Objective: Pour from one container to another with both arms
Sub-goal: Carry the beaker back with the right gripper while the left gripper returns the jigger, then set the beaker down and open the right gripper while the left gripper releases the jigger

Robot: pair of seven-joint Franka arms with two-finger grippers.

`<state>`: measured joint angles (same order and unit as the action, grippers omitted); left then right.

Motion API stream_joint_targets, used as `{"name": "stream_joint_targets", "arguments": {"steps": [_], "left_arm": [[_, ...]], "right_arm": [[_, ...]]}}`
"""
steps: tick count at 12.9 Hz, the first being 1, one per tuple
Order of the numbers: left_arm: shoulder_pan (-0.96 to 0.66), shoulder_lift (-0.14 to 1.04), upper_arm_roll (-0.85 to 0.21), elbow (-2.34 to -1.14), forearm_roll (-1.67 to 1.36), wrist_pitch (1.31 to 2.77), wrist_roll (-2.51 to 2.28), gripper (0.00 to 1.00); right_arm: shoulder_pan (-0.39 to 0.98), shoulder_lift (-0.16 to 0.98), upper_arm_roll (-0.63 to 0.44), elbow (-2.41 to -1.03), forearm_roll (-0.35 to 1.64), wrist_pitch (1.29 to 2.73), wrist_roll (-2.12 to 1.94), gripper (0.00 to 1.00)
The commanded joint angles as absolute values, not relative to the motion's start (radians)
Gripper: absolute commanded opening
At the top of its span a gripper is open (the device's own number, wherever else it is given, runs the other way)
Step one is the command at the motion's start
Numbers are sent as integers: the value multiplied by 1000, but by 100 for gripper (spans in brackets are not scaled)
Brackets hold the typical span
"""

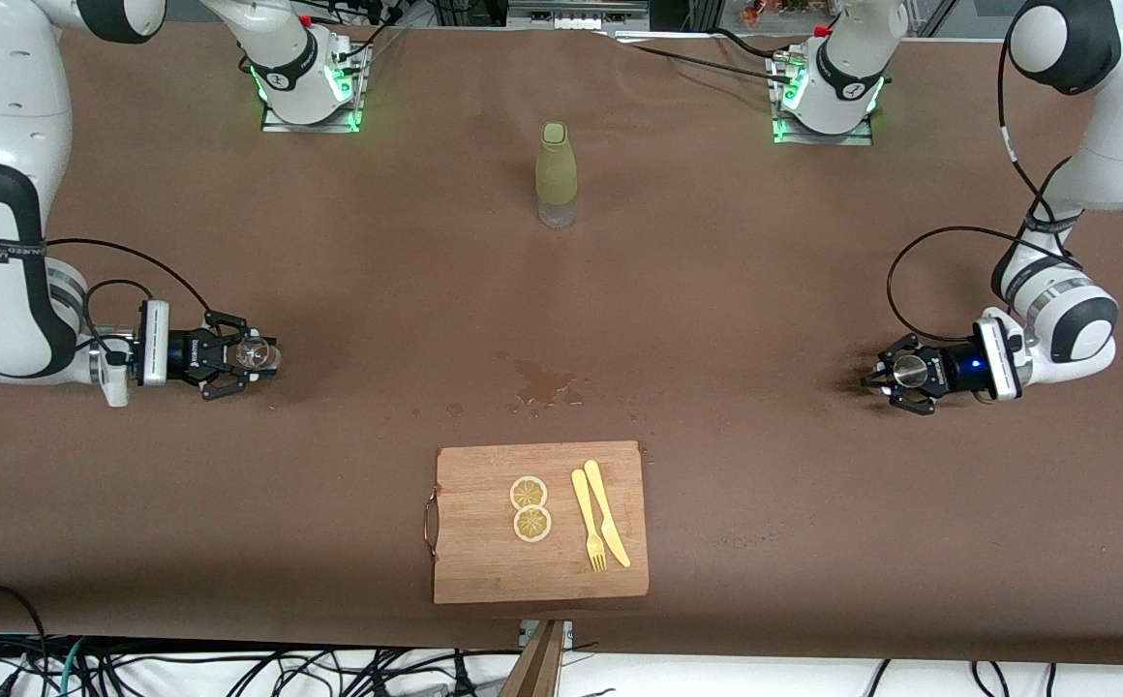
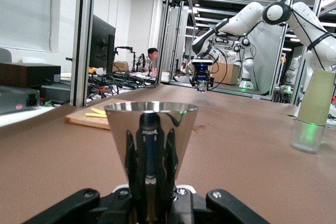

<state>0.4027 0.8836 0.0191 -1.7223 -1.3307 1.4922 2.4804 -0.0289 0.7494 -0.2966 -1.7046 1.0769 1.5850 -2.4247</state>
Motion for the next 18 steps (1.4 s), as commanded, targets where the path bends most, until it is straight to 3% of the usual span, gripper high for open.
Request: {"name": "stream_joint_targets", "arguments": {"steps": [1, 8, 18], "left_arm": [[420, 900, 41, -1717, -1286, 1442, 2503, 0], [430, 911, 58, -1718, -1246, 1442, 2537, 0], [428, 937, 58, -1723, -1236, 1448, 2606, 0]], "right_arm": [[-55, 765, -282, -1698, 1092, 1577, -2447, 36], [-66, 804, -282, -1683, 1094, 1675, -2490, 36], [-74, 857, -282, -1634, 1118, 1701, -2496, 41]]}}
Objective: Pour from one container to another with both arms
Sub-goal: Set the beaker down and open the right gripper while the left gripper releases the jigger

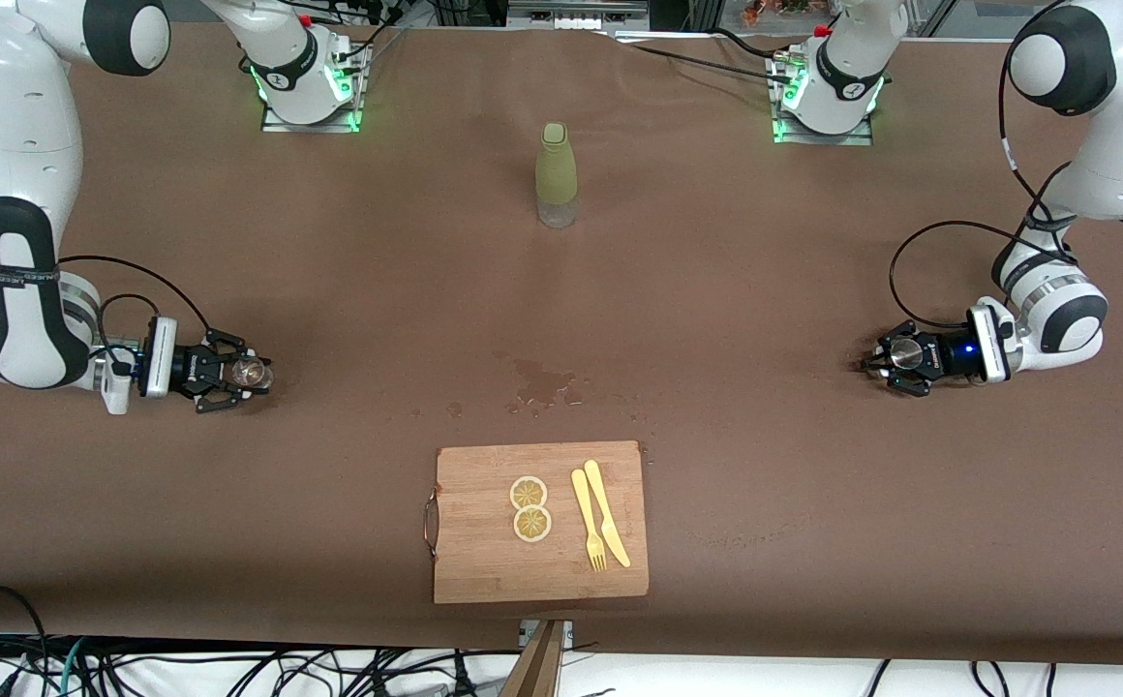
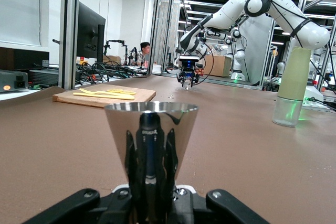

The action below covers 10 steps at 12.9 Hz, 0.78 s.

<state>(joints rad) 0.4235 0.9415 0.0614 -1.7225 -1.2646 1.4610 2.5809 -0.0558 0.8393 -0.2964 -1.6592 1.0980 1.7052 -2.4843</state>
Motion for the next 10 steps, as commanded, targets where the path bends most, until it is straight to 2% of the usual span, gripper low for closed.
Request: {"name": "stream_joint_targets", "arguments": {"steps": [1, 2, 3, 4, 5, 10], "left_arm": [[428, 937, 58, -1723, -1236, 1448, 2606, 1], [428, 937, 58, -1724, -1236, 1450, 2606, 3], [428, 939, 58, -1724, -1236, 1450, 2608, 6], [428, 940, 58, -1723, -1236, 1450, 2612, 10], [429, 943, 58, -1724, -1236, 1451, 2631, 13], [430, 945, 61, -1723, -1236, 1451, 2645, 24]], "right_arm": [[-74, 859, -282, -1634, 1118, 1701, -2496, 41], [-74, 861, -282, -1634, 1118, 1701, -2496, 47], [-74, 861, -282, -1634, 1120, 1701, -2494, 62], [-74, 861, -282, -1634, 1120, 1701, -2493, 84], [-74, 861, -282, -1634, 1118, 1698, -2491, 99], [-75, 856, -322, -1634, 1100, 1672, -2493, 99]]}}
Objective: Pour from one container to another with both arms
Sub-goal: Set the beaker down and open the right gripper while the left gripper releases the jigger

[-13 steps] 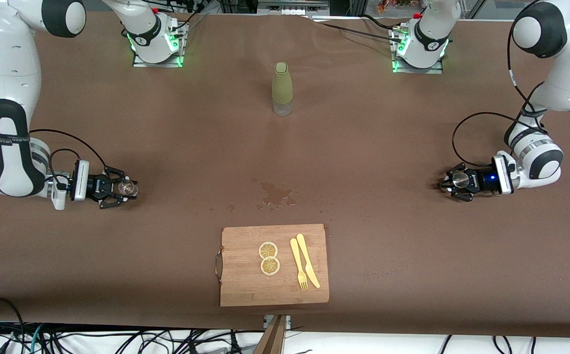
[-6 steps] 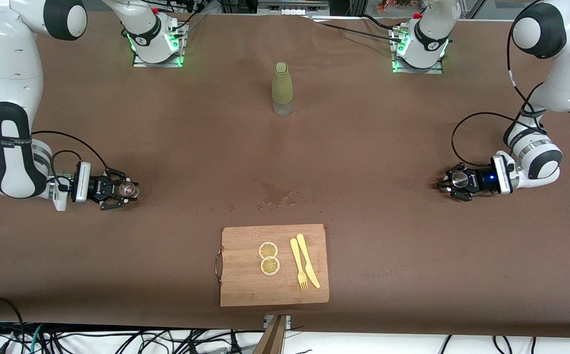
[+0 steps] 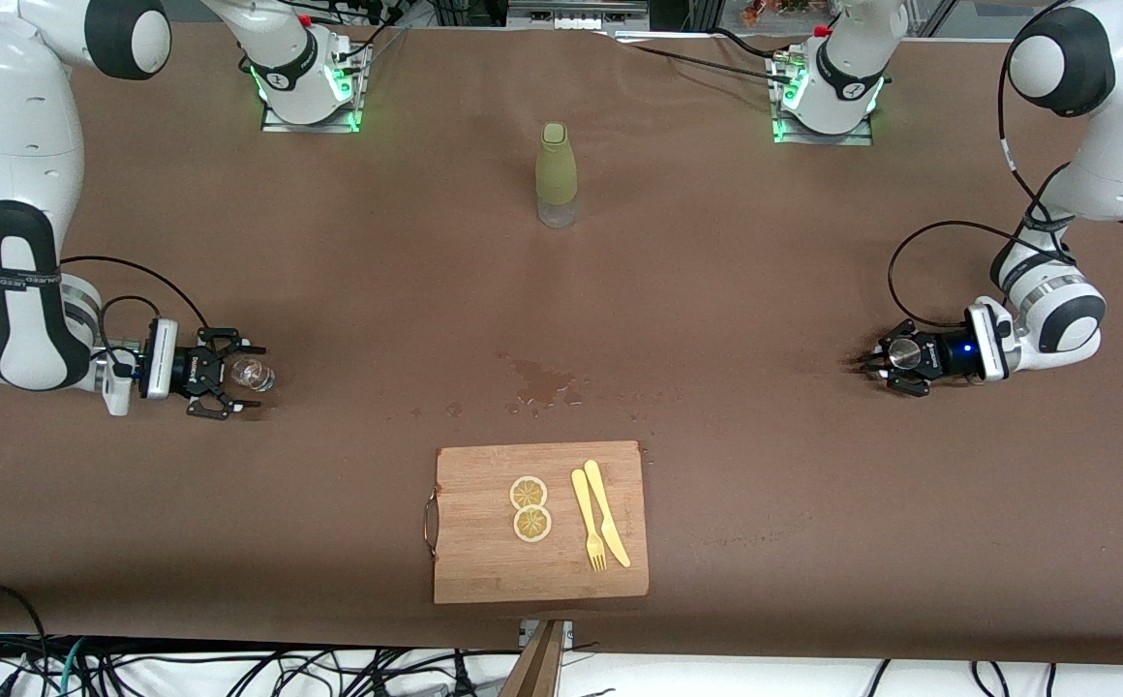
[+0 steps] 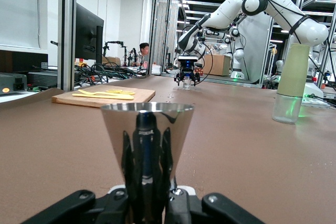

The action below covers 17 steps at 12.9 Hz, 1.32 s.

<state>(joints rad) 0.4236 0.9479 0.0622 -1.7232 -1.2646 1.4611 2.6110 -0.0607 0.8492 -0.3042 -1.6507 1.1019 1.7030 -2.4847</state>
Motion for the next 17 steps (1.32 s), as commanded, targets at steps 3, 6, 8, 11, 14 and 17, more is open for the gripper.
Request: {"name": "stream_joint_targets", "arguments": {"steps": [3, 6, 8, 11, 14, 17], "left_arm": [[430, 945, 72, -1723, -1236, 1451, 2648, 41], [431, 943, 80, -1723, -1236, 1450, 2683, 100], [431, 939, 81, -1723, -1236, 1448, 2683, 100], [430, 904, 104, -1721, -1211, 1448, 2652, 100], [439, 848, 132, -1713, -1134, 1448, 2590, 100], [462, 780, 153, -1707, -1046, 1448, 2501, 100]], "right_arm": [[-75, 836, -371, -1634, 1031, 1645, -2491, 99], [-75, 792, -419, -1635, 967, 1631, -2465, 99], [-75, 737, -423, -1637, 873, 1632, -2378, 99], [-66, 625, -419, -1646, 703, 1641, -2168, 99], [-34, 531, -411, -1658, 554, 1654, -1946, 99], [14, 467, -399, -1661, 462, 1657, -1731, 99]]}}
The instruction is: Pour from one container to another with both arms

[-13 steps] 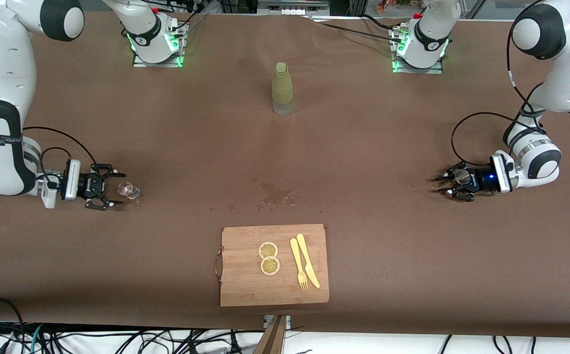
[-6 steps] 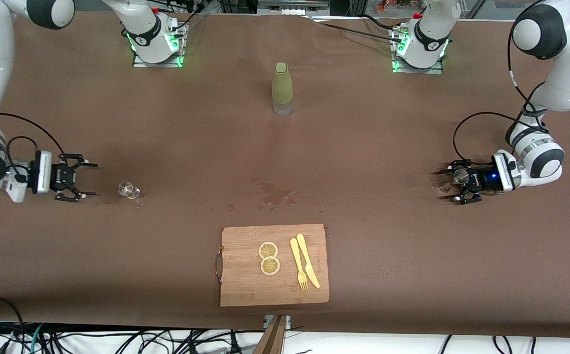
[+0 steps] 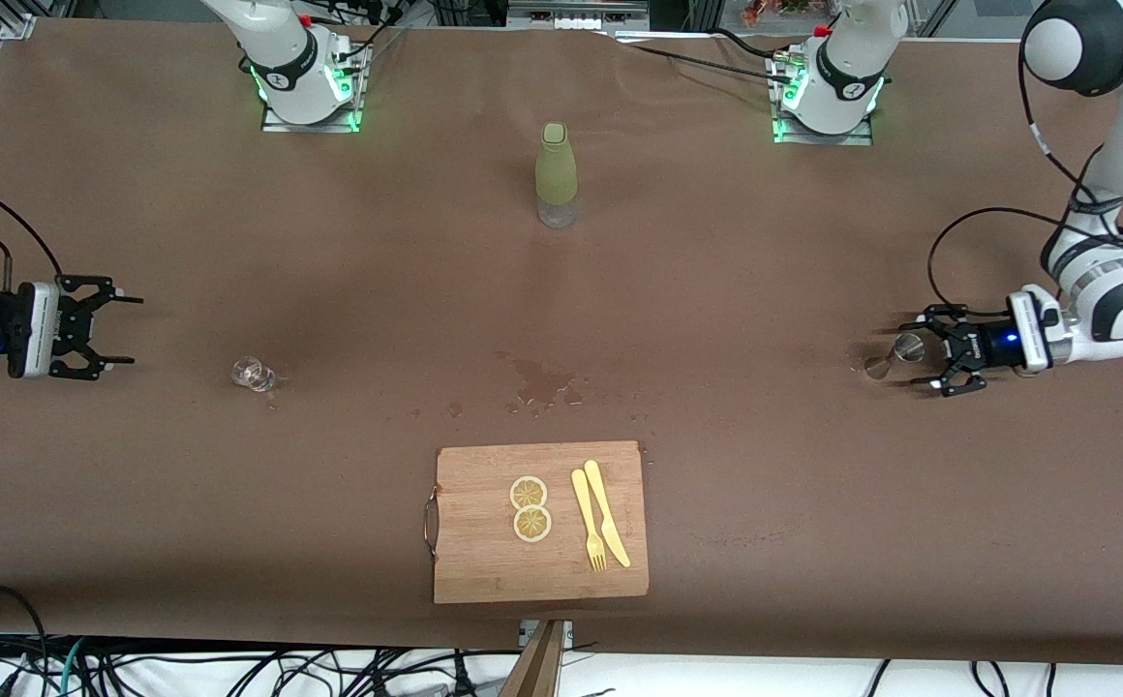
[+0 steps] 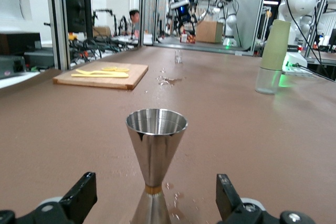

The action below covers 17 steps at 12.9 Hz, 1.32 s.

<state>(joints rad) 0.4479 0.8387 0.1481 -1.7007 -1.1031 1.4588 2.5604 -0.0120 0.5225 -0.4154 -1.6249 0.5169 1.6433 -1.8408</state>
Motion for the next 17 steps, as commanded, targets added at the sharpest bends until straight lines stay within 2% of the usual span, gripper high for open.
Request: {"name": "stream_joint_targets", "arguments": {"steps": [1, 4, 9, 13, 17], "left_arm": [[468, 738, 163, -1706, -1016, 1450, 2465, 100], [495, 606, 164, -1706, -879, 1482, 2294, 100], [489, 436, 141, -1709, -721, 1575, 1947, 100], [466, 270, 59, -1717, -542, 1654, 1488, 100], [416, 132, -37, -1732, -441, 1652, 960, 100]], "right_arm": [[23, 451, -379, -1661, 430, 1660, -1676, 99], [35, 381, -286, -1661, 307, 1686, -1454, 99], [29, 264, -63, -1661, 63, 1680, -1003, 99], [8, 203, 128, -1661, -118, 1623, -590, 99], [11, 161, 201, -1661, -132, 1576, -263, 99]]}}
